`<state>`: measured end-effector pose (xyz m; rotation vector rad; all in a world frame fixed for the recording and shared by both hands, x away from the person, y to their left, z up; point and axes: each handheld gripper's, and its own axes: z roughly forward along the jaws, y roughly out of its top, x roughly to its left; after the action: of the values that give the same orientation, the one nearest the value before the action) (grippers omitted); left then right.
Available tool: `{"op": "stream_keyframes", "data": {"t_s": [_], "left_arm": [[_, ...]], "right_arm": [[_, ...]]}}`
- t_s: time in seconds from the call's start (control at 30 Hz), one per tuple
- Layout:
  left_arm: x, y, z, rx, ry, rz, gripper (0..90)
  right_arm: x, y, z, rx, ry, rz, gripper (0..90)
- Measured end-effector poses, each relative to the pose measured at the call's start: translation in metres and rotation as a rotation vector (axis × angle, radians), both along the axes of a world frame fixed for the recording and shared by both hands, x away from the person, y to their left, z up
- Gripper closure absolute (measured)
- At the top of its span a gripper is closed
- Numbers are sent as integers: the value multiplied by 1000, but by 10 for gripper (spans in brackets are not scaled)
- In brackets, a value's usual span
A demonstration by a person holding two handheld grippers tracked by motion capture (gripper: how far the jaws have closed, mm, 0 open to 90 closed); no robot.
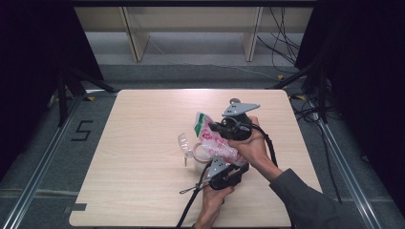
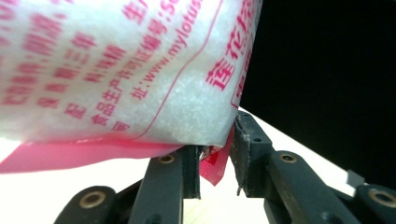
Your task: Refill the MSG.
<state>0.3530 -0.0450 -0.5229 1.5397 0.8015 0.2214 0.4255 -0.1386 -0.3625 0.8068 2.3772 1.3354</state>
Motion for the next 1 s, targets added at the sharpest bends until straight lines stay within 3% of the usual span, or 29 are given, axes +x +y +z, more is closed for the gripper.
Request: {"op": "stream_keyframes", "data": {"t_s": [0.23, 0.27, 0.3, 0.33, 0.37, 0.43, 0.47, 0.5, 0.57, 0.6, 0.63, 0.67, 0.77, 0.83, 0.87, 0.9, 0.93, 0.97, 1.0], "left_arm": [[0, 3, 1, 14, 19, -1, 693], [-1, 4, 1, 24, 27, 4, 687], [-2, 2, 1, -1, 39, 4, 672], [-2, 4, 0, 6, 41, -2, 658], [-2, 4, 0, 2, 45, -1, 650], [-4, 5, 1, 26, 44, 18, 635], [-5, 5, 1, 37, 41, 18, 625], [-5, 8, 2, 72, 41, 24, 615], [-4, 7, 2, 34, 59, 21, 605], [-4, 10, 2, 63, 68, 19, 591], [-4, 8, 1, 51, 72, 25, 584], [-4, 8, 1, 50, 77, 21, 581], [-6, 8, 3, 58, 98, 30, 546], [-5, 8, 3, 59, 101, 29, 532], [-5, 10, 3, 84, 102, 32, 521], [-5, 9, 3, 66, 108, 35, 507], [-5, 10, 3, 76, 116, 36, 492], [-4, 10, 3, 56, 119, 22, 471], [-5, 11, 3, 73, 127, 17, 443]], "right_arm": [[-5, -10, 4, 26, -5, 16, 900], [-5, -12, 4, 19, -30, 26, 900], [-6, -13, 4, 22, -28, 25, 900], [-9, -14, 4, 39, 4, 15, 900], [-9, -15, 3, 45, -8, 18, 900], [-11, -17, 2, 64, 5, 5, 900], [-9, -19, 1, 77, -16, 11, 900], [-10, -21, 2, 79, -17, 11, 900], [-12, -25, 1, 99, -12, 16, 900], [-12, -27, 0, 103, -17, 5, 900], [-11, -29, -1, 111, -18, 22, 900], [-15, -31, -1, 120, 3, 1, 900], [-17, -35, -2, 120, 2, 1, 900], [-14, -38, -4, 134, -25, 11, 900], [-15, -38, -4, 147, -8, 7, 900], [-15, -40, -4, 137, -19, 7, 900], [-16, -41, -5, 150, -16, -9, 900], [-14, -42, -6, 149, -38, 17, 900], [-17, -43, -7, 151, -11, 5, 900]]}}
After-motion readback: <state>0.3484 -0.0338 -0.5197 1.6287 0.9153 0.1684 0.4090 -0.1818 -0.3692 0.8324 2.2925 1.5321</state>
